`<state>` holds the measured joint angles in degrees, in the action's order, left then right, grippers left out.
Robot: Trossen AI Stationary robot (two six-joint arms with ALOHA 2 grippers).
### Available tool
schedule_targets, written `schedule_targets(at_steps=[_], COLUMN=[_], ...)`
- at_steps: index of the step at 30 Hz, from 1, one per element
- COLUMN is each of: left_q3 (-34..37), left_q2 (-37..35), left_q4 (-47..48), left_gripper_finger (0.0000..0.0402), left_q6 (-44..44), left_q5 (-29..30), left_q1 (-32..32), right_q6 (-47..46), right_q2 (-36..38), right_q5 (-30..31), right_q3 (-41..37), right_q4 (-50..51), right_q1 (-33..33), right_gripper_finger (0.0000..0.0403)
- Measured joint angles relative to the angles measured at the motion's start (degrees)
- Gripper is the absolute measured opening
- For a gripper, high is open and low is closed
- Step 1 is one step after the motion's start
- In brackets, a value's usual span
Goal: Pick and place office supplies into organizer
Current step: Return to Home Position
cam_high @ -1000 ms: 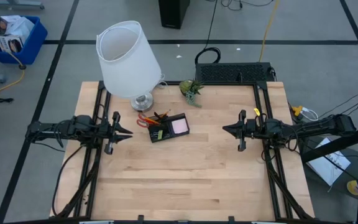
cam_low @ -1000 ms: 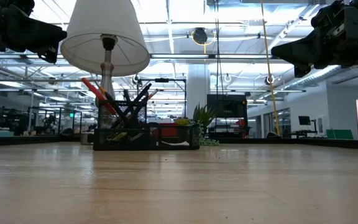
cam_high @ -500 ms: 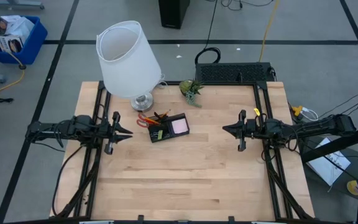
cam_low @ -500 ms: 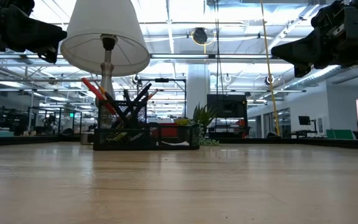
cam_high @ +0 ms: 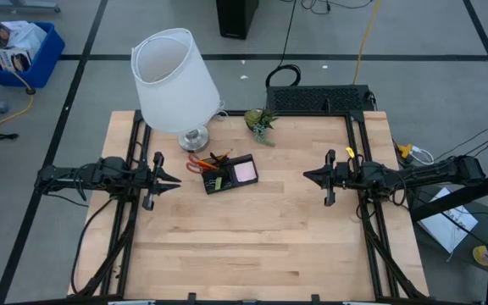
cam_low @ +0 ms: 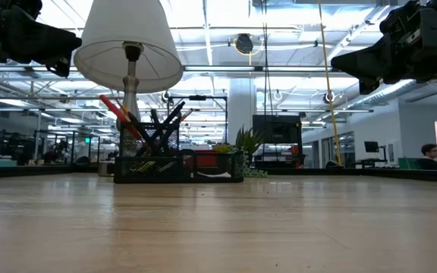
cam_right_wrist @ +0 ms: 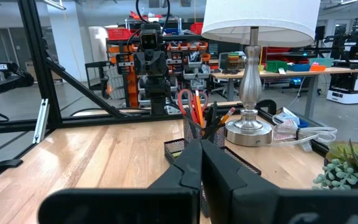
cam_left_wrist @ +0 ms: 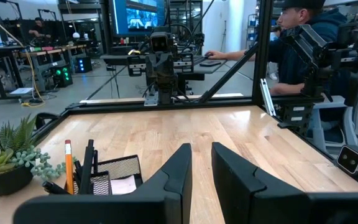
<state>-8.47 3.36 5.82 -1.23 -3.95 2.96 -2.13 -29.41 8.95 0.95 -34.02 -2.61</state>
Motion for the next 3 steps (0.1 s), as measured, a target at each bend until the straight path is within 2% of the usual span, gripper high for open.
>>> schedule_targets(at_steps=[3], left_q3=[0.0], left_q2=[0.0], left_q4=[0.0], left_gripper_finger=[0.0067], left_q6=[0.0], left_q5=[0.0], left_q1=[0.0], right_q6=[0.0], right_q2=[0.0], right_q5=[0.0], right_q3=[0.0], right_q4=[0.0], right_q1=[0.0], right_gripper_finger=[0.0000])
